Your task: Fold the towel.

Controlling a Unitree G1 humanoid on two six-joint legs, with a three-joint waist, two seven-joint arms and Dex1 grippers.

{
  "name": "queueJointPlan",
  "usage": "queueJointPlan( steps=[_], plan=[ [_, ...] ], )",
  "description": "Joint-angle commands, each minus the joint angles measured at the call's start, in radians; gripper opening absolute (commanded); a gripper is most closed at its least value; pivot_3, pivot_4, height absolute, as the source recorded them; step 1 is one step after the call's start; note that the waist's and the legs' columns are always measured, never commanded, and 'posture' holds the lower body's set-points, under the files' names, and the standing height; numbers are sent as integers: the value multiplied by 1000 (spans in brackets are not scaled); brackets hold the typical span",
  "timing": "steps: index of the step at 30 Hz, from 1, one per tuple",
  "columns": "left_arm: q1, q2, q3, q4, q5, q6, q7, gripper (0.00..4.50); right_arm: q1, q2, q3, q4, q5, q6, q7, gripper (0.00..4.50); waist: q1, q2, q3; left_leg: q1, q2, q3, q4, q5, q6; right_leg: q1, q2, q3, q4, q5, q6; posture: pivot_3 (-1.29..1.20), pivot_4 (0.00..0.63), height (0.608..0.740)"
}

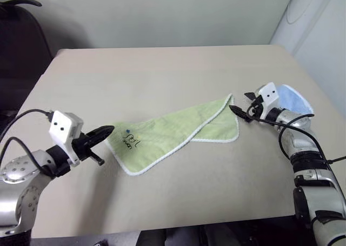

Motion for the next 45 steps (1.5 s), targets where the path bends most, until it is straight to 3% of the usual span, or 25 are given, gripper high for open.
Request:
queueJointPlan(
  steps=[1,5,12,18,31,35,39,45],
  plan=[
    [8,-18,-2,-22,12,-26,16,0,-53,-9,5,47,-21,-65,15,4440,0,0,0,0,0,0,0,0,0,0,0,0,0,0,0,0,150,740],
    [43,-31,20,-50,4,-30,17,0,-96,-12,40,128,-72,-136,16,4440,-1,0,0,0,0,0,0,-1,-1,0,0,0,0,0,-1,0,150,740],
    [61,-59,-14,-47,17,-53,23,0,-190,-52,172,326,-277,-422,-29,4440,-2,0,0,0,0,0,0,-2,0,0,-1,0,1,0,-1,0,150,740],
    [58,-97,-56,-58,36,-80,31,0,-246,-46,175,423,-301,-490,-31,4440,-1,0,0,0,0,0,0,-2,0,0,-1,0,1,0,-1,0,150,740],
    [43,-179,-129,-82,63,-103,105,0,-259,-81,198,506,-353,-534,-24,4440,1,0,0,0,1,1,0,-3,0,1,-1,0,1,-1,-1,0,150,740],
    [37,-188,-160,-148,19,-61,113,0,-315,-81,165,538,-312,-492,53,4440,-2,0,0,-1,1,2,1,-3,0,0,-2,0,1,-1,-1,0,150,740],
    [25,-248,-58,-196,-93,-19,216,0,-373,-91,121,559,-273,-425,74,4440,-2,0,0,0,1,2,0,-3,0,0,-1,0,1,-1,-2,0,150,740],
    [2,-174,-20,-180,-102,18,218,0,-357,-86,120,524,-267,-437,110,4440,-3,0,0,0,2,2,0,-3,-1,0,0,-1,1,-2,-3,0,150,740]
  ],
)
